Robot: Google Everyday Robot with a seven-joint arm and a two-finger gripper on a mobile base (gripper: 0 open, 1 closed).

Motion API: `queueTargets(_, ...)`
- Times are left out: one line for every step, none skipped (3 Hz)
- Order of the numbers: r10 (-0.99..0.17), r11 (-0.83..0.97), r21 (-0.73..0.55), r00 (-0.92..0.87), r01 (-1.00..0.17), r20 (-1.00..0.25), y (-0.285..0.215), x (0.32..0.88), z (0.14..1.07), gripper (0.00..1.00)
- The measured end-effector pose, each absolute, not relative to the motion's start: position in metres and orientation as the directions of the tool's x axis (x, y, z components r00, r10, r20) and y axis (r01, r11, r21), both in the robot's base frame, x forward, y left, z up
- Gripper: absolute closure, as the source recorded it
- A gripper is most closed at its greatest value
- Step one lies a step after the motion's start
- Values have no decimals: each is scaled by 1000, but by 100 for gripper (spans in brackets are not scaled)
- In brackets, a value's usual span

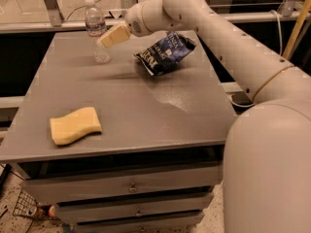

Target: Move water bottle near sponge

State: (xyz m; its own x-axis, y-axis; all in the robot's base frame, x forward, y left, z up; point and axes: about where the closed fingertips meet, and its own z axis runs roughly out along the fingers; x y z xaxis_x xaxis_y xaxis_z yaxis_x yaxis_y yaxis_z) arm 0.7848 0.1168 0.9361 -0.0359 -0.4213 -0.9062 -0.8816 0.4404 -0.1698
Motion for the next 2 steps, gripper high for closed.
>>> queueTargets(-393,477,-166,-41,-863,-919,148,812,945,0)
queueTargets(-396,469,-161,-44,-868,-917,156,813,944,0)
